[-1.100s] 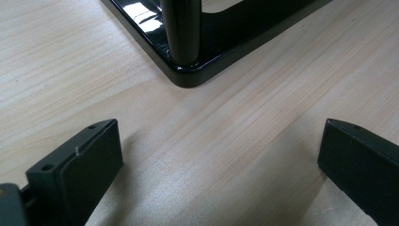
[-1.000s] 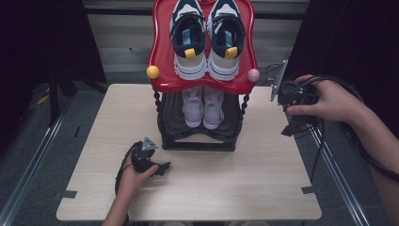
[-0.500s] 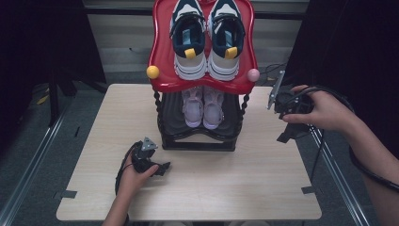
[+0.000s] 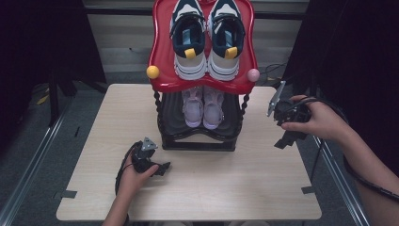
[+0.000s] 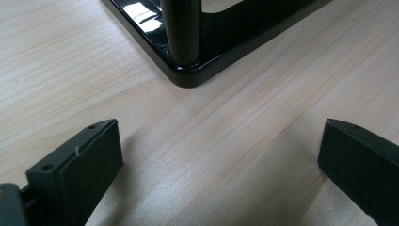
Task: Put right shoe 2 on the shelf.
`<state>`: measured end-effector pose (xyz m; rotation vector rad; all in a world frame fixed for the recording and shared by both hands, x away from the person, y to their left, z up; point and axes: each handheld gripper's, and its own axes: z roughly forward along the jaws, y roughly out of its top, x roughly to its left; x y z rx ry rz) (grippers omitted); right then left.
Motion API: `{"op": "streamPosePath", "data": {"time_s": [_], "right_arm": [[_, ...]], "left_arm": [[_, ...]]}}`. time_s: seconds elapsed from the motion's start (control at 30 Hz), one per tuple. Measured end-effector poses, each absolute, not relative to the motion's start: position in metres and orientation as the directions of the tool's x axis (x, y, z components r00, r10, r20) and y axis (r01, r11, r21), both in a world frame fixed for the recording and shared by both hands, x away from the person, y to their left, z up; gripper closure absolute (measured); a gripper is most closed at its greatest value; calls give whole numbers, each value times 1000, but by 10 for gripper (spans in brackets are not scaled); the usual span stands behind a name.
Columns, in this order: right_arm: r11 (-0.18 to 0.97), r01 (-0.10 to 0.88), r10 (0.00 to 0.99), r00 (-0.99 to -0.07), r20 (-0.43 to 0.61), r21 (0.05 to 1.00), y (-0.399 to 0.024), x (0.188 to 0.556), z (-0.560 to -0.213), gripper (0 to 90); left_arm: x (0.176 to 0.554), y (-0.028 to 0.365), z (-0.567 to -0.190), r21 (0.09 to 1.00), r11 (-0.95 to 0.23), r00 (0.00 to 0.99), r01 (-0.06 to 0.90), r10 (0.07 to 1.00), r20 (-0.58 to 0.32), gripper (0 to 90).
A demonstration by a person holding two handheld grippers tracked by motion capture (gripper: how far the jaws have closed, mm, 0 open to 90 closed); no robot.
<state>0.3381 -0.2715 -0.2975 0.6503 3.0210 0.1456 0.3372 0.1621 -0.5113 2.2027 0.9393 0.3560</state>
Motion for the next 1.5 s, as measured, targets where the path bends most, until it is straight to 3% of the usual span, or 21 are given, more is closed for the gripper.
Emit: {"op": "streamPosePath", "data": {"time_s": [1.5], "right_arm": [[883, 450, 449, -893, 40, 137, -277, 326, -405, 166]], "left_arm": [[337, 162, -511, 700, -492, 701, 518, 713, -17, 0]]}}
